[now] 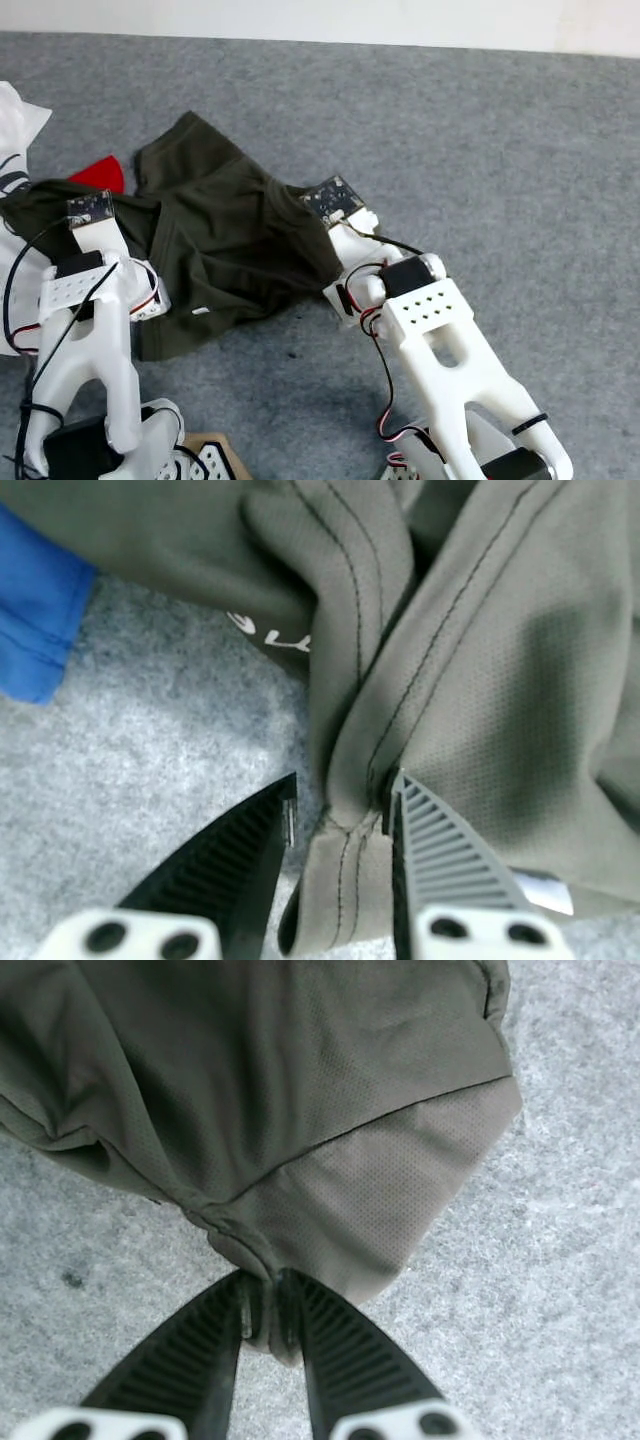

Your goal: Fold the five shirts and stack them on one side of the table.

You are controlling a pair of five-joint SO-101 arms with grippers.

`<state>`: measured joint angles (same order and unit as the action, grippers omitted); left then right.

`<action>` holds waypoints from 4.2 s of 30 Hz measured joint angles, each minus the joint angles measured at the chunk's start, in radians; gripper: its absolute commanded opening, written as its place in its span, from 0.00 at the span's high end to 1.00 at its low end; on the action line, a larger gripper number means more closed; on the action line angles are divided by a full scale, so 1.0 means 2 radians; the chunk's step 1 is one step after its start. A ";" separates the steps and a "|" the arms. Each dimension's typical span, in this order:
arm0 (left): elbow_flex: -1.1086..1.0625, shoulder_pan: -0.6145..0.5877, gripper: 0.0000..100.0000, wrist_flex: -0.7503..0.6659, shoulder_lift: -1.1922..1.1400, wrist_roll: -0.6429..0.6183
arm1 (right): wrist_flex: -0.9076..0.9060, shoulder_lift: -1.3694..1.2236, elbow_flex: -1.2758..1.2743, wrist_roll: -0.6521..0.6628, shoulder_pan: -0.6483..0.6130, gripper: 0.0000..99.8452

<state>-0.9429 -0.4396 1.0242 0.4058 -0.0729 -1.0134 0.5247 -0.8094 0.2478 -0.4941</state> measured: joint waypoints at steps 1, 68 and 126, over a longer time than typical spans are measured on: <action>0.000 0.002 0.86 0.000 -0.002 0.000 | 0.000 0.000 0.000 0.000 0.000 0.99; 1.016 -0.050 0.99 0.253 0.008 -0.154 | -0.306 0.197 0.664 0.087 0.146 0.99; 0.424 -0.263 0.99 0.163 -0.006 0.038 | 0.263 -0.192 0.166 -0.043 -0.201 0.88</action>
<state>-0.0944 -0.9659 1.3510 0.3936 0.0038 -0.4872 0.1412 -0.4764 0.1619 -0.8961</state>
